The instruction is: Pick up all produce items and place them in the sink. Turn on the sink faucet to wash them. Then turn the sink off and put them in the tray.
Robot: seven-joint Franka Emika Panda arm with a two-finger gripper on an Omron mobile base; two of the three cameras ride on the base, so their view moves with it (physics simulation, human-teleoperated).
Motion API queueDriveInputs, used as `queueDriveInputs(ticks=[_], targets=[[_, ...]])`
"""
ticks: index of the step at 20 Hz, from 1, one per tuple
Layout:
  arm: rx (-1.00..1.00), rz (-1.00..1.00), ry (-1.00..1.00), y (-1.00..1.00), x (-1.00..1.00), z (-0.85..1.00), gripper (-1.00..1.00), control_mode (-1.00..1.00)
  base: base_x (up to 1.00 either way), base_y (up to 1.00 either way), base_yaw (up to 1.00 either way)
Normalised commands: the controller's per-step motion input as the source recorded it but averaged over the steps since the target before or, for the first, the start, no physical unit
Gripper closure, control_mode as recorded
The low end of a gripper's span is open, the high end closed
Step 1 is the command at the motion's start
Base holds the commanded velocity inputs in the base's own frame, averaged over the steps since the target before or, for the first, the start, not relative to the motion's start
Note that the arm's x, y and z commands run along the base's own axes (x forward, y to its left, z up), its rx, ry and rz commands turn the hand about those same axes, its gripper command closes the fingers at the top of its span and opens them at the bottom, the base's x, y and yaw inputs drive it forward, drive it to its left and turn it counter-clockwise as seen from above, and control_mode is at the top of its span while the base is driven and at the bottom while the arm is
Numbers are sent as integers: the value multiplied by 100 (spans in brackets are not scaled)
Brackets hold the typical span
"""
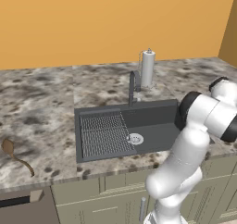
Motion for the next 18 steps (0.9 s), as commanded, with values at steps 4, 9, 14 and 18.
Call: queueDriveInputs(ticks=[4,9,14,18], targets=[[0,-18,0,-80,28,-2,100,-100,0,0,0],[1,-6,11,-72,24,-54,100,-100,0,0,0],[6,0,5,-56,21,-39,-100,-100,0,0,0],[3,-1,1,-14,24,-1,-100,-100,0,0,0]])
